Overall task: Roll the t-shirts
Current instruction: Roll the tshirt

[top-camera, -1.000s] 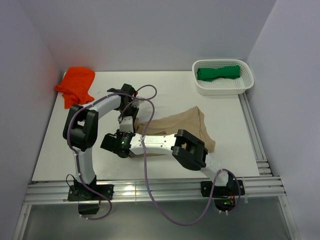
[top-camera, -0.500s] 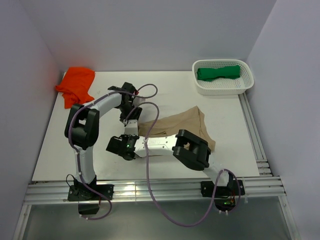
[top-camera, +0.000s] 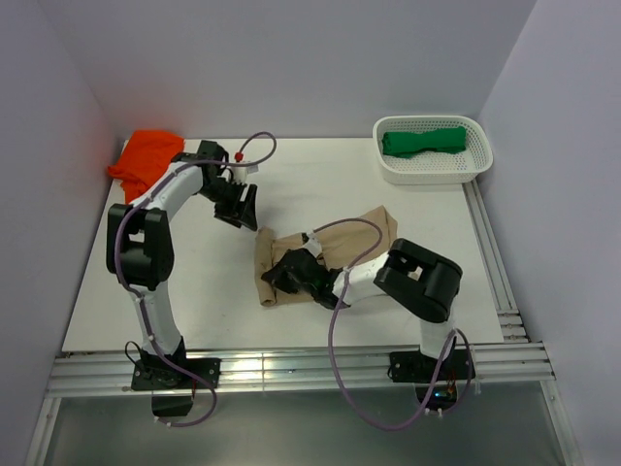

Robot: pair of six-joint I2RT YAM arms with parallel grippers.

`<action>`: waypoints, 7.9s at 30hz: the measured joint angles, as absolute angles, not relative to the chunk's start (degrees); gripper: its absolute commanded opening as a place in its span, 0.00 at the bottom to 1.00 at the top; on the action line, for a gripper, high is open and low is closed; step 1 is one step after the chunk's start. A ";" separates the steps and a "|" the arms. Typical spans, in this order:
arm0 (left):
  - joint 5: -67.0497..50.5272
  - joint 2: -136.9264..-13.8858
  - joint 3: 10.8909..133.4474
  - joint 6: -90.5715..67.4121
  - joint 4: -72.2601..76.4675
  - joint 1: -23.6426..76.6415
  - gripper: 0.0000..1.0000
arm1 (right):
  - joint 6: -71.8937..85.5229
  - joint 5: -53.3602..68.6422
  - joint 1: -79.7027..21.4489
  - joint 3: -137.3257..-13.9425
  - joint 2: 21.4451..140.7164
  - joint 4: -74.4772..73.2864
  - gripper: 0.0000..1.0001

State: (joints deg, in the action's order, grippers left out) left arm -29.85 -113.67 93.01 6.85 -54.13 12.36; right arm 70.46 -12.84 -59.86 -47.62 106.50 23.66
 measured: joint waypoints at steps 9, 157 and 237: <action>-37.80 -112.31 80.71 8.05 -48.69 11.29 0.67 | 82.28 -2.04 -55.96 -38.15 116.22 57.49 0.10; -10.63 -114.02 86.13 2.31 -53.01 23.14 0.25 | 48.88 -44.73 -71.35 -98.10 128.14 -25.08 0.46; -11.86 -118.89 91.50 3.53 -53.30 22.20 0.48 | 52.60 -49.17 -71.26 -101.62 132.14 -43.62 0.52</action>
State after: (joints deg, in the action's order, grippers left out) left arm -11.86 -118.89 91.50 3.53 -53.30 22.20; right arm 52.60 -49.17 -71.26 -101.62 132.14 -43.62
